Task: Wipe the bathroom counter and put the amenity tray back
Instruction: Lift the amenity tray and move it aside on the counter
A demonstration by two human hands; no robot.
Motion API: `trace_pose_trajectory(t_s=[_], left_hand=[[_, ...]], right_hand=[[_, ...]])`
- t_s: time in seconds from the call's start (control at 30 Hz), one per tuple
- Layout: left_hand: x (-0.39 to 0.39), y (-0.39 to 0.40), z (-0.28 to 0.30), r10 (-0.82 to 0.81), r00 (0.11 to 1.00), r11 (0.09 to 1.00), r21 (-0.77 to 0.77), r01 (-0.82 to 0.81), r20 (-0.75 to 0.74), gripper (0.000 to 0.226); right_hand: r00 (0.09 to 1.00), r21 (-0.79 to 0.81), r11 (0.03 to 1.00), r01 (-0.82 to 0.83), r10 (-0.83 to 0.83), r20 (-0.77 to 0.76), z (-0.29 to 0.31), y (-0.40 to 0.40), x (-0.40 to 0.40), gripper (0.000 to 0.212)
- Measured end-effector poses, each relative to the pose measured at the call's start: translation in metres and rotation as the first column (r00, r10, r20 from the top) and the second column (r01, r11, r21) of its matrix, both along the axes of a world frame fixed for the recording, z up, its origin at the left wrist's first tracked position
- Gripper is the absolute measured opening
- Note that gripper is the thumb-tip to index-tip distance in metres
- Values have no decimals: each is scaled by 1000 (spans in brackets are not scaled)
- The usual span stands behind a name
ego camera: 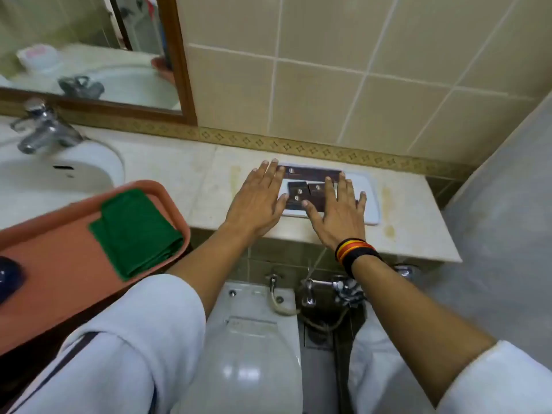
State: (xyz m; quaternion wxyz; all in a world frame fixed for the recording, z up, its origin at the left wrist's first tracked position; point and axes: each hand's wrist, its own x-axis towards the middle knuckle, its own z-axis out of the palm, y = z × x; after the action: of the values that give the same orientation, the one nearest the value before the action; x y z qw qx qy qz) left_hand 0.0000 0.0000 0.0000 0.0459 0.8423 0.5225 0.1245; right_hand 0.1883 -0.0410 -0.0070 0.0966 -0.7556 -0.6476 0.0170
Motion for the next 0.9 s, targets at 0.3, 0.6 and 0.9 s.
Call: trace_pose_trajectory(t_s=[0.3, 0.6, 0.9], left_hand=[[48, 20, -11, 542, 698, 800, -541, -258, 469, 44], [87, 57, -4, 812, 440, 575, -658, -486, 384, 55], [209, 63, 40, 570, 620, 802, -529, -277, 539, 33]], right_hand=[[881, -34, 888, 459, -460, -112, 4, 26, 85, 34], [664, -205, 841, 500, -525, -533, 1, 42, 136, 19], [-318, -539, 731, 419, -438, -841, 13, -91, 201, 11]])
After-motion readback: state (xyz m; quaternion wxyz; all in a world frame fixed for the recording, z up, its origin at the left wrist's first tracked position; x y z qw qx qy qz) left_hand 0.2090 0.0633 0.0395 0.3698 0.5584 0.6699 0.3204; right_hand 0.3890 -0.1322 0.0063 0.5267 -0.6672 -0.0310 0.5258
